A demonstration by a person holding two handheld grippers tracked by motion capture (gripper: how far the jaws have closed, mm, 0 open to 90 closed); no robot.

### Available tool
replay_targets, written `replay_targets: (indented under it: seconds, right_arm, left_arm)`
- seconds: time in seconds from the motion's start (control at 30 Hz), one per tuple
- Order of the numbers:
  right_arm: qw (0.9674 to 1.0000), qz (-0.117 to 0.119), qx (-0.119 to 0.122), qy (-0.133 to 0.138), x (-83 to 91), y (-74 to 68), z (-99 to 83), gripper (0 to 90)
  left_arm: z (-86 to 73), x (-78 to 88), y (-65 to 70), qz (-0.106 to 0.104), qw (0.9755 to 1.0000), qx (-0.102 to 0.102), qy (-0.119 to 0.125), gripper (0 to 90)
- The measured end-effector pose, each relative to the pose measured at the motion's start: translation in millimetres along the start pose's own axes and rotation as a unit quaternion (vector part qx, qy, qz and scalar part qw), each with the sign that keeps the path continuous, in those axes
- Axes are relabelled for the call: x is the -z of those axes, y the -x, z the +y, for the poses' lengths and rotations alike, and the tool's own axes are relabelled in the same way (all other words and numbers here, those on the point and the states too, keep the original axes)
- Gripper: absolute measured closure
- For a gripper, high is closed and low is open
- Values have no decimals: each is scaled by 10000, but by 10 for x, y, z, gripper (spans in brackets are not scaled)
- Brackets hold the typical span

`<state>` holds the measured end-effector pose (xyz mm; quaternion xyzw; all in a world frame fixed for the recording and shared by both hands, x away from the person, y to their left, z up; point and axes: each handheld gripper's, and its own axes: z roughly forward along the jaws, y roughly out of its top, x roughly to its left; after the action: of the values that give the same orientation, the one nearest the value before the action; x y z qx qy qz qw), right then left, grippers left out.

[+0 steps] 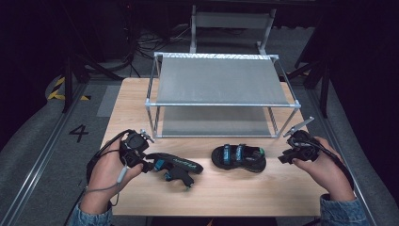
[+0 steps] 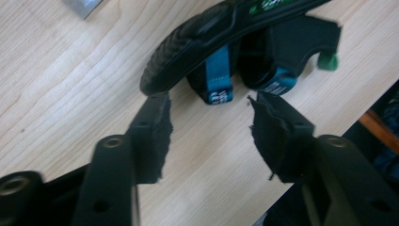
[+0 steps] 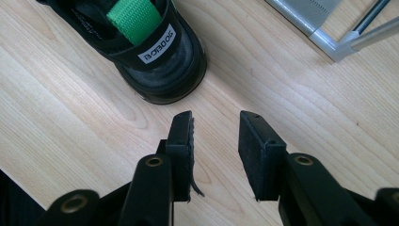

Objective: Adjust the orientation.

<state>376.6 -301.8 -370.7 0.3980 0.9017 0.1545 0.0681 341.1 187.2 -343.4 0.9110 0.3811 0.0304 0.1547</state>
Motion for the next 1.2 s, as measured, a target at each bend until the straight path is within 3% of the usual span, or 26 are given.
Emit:
replay_targets:
  seconds: [0.07,0.2,0.4,0.6,1.2]
  right_arm:
    - [10000,-3,-13,0,-8,3,-8,661]
    - [10000,-12,-15,-23,-8,8,-25,655]
    - [10000,-69,18,-31,2,-9,-39,650]
    - [10000,-75,1,-27,0,-12,-57,647]
    - [9998,-93,-138,-108,8,1,-211,639]
  left_arm:
    - [6,15,14,-88,9999,54,101,535]
    - [34,15,55,-285,9995,-40,129,611]
    - [76,-20,77,-416,9991,-64,15,897]
    - [127,-39,102,-480,9986,-104,175,899]
    - [457,-329,237,-770,9945,-662,274,898]
